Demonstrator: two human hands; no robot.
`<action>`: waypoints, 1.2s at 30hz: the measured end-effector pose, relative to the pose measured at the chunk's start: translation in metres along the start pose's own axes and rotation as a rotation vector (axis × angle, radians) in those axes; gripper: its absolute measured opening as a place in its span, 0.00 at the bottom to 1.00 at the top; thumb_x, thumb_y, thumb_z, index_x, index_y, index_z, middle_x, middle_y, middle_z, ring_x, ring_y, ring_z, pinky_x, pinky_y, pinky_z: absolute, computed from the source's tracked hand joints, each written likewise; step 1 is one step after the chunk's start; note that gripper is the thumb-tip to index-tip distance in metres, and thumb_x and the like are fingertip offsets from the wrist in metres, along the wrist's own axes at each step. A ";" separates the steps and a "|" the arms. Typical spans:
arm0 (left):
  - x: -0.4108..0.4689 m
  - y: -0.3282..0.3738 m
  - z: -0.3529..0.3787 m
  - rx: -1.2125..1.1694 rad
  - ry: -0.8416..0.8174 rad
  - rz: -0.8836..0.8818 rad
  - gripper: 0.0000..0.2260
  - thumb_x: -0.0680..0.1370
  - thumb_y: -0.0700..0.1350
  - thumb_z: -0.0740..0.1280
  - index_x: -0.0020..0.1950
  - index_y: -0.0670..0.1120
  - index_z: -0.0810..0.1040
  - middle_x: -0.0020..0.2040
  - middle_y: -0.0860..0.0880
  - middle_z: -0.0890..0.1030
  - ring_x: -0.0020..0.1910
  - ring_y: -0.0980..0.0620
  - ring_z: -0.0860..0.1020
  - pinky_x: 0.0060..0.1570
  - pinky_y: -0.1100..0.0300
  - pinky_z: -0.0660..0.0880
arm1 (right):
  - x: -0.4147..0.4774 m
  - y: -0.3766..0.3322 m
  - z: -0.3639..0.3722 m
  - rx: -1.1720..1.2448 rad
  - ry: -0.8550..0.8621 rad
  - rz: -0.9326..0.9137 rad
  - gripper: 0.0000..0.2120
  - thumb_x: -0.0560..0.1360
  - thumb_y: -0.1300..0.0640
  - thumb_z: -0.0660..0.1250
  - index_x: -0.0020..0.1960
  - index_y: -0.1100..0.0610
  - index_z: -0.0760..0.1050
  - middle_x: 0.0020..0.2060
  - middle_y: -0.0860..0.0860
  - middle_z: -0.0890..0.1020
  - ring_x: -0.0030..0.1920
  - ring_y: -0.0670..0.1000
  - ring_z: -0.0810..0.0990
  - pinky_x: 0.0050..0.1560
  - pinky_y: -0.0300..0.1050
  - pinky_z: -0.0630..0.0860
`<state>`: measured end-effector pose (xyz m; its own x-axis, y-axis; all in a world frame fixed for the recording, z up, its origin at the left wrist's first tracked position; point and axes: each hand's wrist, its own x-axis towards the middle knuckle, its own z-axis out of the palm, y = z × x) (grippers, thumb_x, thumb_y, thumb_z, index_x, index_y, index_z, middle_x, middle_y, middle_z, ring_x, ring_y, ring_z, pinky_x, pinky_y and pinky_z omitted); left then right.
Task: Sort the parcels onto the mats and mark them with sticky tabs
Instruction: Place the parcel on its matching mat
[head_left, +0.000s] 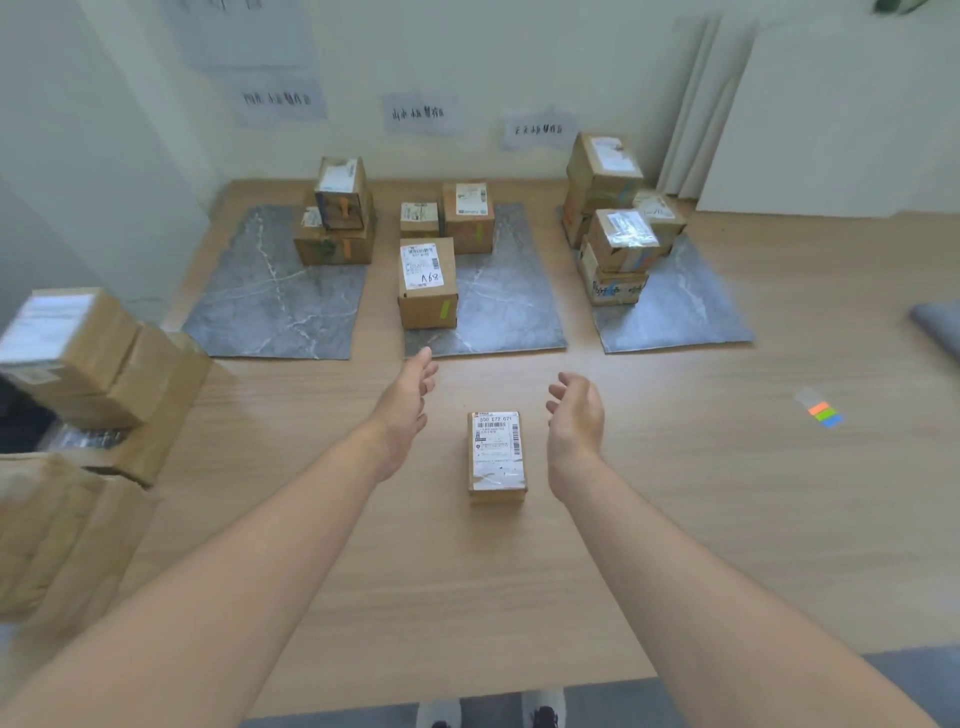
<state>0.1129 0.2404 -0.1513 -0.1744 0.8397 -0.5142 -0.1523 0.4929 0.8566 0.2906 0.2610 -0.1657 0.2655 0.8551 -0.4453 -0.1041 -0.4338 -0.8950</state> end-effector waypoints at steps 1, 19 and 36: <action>-0.009 0.013 0.000 0.006 -0.004 0.033 0.29 0.83 0.62 0.52 0.79 0.49 0.63 0.80 0.46 0.62 0.80 0.45 0.55 0.78 0.49 0.54 | -0.006 -0.013 0.000 0.005 -0.010 -0.029 0.09 0.80 0.47 0.57 0.50 0.46 0.75 0.56 0.48 0.81 0.60 0.52 0.78 0.66 0.52 0.72; -0.139 0.120 0.027 0.033 -0.102 0.377 0.28 0.83 0.63 0.53 0.80 0.51 0.62 0.78 0.47 0.65 0.77 0.48 0.62 0.78 0.46 0.53 | -0.123 -0.139 -0.044 0.125 -0.130 -0.334 0.19 0.76 0.42 0.57 0.57 0.50 0.79 0.56 0.51 0.83 0.56 0.54 0.80 0.66 0.56 0.74; -0.161 0.095 0.140 0.030 -0.143 0.291 0.32 0.81 0.66 0.52 0.80 0.49 0.60 0.80 0.42 0.61 0.80 0.41 0.57 0.78 0.46 0.53 | -0.089 -0.131 -0.161 0.085 -0.094 -0.287 0.14 0.82 0.43 0.55 0.52 0.49 0.77 0.50 0.47 0.80 0.54 0.51 0.78 0.52 0.49 0.71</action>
<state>0.2628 0.1843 0.0186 -0.0677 0.9690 -0.2378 -0.0873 0.2317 0.9689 0.4345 0.1960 -0.0047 0.2060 0.9635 -0.1708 -0.1182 -0.1488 -0.9818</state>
